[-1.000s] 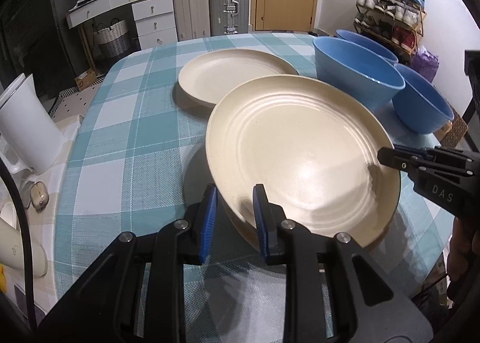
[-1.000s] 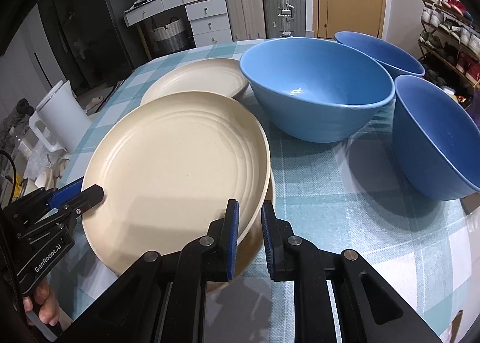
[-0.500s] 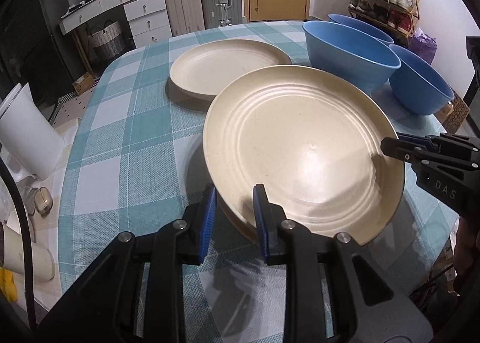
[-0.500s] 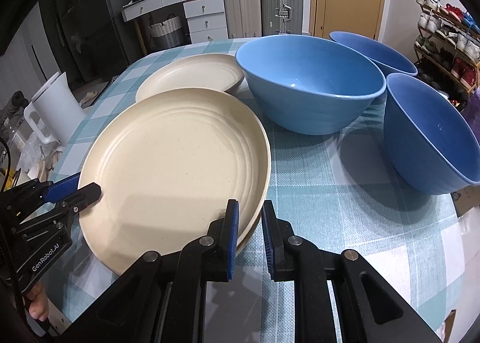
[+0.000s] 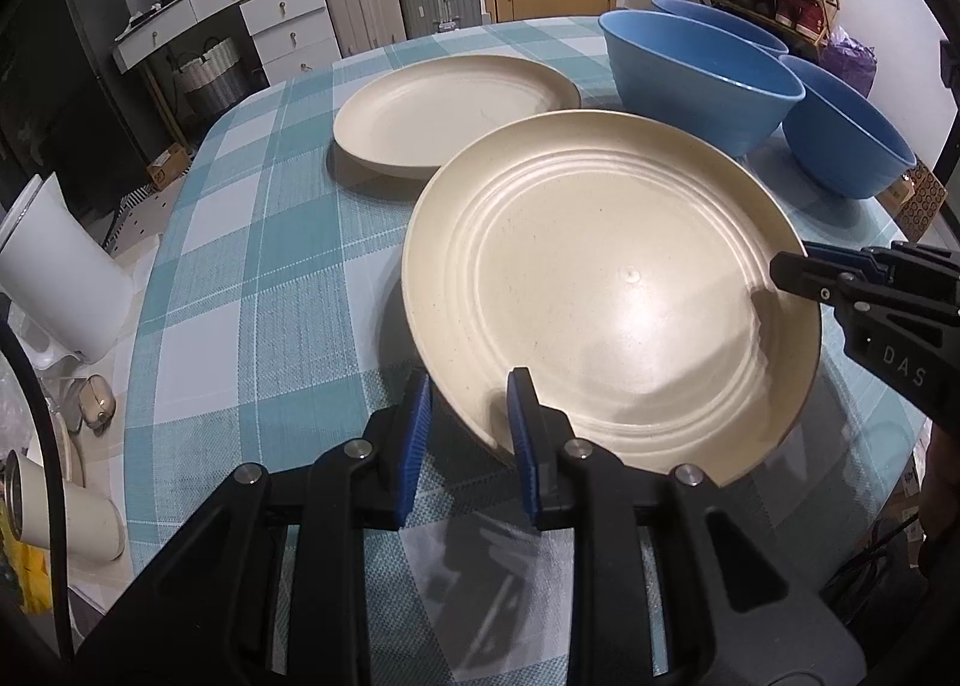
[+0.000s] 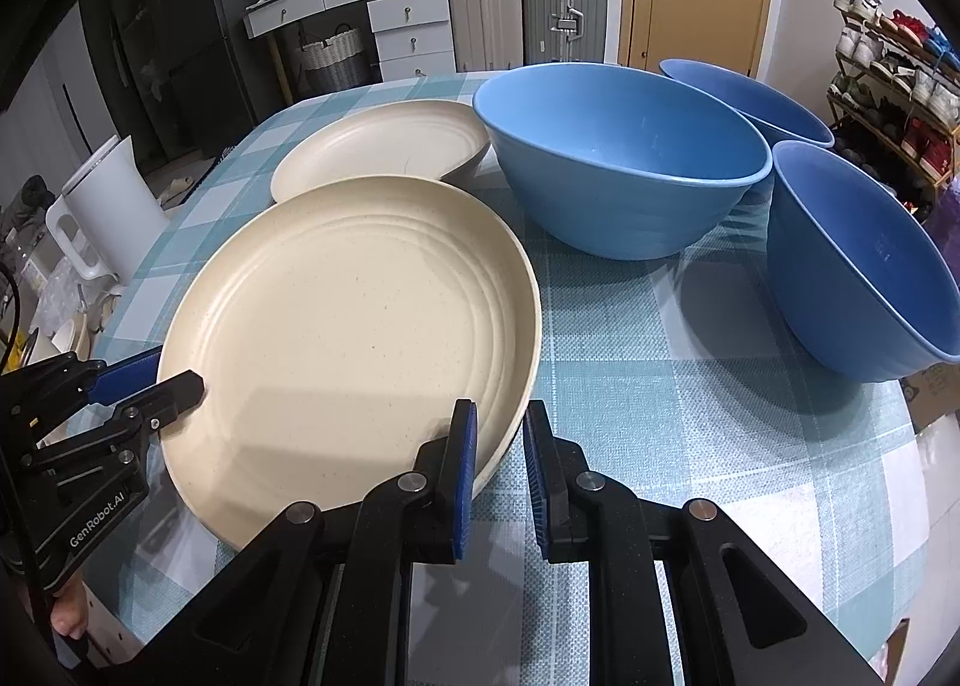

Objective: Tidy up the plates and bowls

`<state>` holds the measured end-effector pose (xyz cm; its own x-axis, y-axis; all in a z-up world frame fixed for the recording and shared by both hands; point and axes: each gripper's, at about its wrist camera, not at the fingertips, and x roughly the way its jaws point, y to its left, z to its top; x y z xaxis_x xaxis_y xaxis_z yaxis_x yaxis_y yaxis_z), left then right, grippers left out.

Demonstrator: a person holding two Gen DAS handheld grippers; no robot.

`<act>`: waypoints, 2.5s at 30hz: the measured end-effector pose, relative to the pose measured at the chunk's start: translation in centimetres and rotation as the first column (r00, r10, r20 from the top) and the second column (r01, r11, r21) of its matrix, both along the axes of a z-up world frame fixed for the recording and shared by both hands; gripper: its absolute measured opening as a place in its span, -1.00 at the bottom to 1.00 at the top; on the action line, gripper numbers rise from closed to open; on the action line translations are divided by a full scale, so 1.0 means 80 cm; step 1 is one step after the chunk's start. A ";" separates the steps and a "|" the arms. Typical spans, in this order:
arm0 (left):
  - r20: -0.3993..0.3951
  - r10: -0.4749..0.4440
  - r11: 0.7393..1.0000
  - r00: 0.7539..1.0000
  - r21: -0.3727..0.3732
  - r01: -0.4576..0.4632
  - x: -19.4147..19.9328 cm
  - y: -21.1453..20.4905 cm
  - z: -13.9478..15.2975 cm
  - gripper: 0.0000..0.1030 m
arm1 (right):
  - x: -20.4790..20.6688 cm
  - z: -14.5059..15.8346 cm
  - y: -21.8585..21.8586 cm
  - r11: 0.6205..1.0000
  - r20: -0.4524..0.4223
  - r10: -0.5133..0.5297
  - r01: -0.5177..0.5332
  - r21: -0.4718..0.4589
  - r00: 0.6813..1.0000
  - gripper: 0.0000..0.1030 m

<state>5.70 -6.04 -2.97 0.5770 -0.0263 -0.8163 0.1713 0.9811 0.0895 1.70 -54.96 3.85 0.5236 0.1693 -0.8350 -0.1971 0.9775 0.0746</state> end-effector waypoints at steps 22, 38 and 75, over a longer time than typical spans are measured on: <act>-0.018 0.009 0.995 1.000 -0.100 -0.011 0.004 0.019 0.004 -0.17 | -0.002 0.010 -0.002 0.998 0.035 0.041 -0.043 0.050 0.999 0.03; 0.109 0.215 0.938 0.971 -0.301 -0.174 -0.008 0.095 0.090 0.98 | 0.007 0.110 -0.027 0.971 0.206 0.109 -0.148 0.186 0.972 0.99; 0.046 0.312 0.910 0.949 -0.300 -0.285 0.171 0.148 0.100 0.98 | 0.206 0.208 0.036 0.943 0.207 0.278 -0.307 0.128 0.938 0.99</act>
